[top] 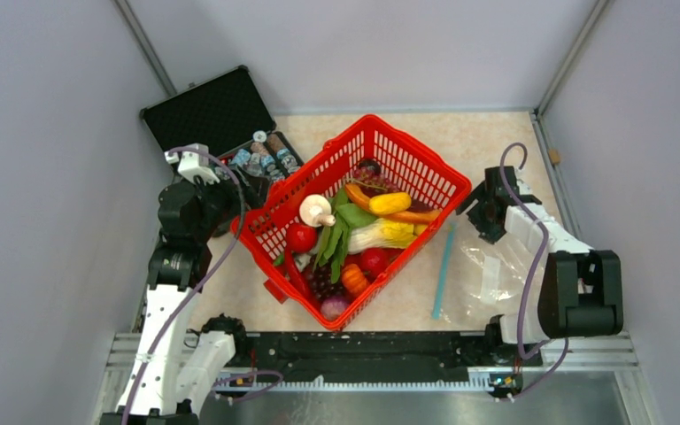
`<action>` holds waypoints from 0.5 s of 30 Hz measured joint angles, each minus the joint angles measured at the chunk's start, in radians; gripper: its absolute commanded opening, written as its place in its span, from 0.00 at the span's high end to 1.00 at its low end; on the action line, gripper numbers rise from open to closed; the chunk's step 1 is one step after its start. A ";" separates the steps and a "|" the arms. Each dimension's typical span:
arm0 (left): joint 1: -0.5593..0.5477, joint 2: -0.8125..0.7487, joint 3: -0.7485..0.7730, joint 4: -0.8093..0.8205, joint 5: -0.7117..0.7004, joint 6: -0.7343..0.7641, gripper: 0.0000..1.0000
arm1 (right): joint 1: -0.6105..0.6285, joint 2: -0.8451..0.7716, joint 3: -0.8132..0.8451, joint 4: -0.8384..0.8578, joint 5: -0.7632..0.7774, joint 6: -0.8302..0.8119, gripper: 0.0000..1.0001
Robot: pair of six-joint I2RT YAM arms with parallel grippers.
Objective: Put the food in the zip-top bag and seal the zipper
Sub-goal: Pick up the zipper food storage bag at the center of the board.
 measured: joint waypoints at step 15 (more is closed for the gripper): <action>0.000 0.034 0.000 0.000 -0.010 0.000 0.01 | 0.000 0.113 0.087 -0.159 0.050 0.241 0.23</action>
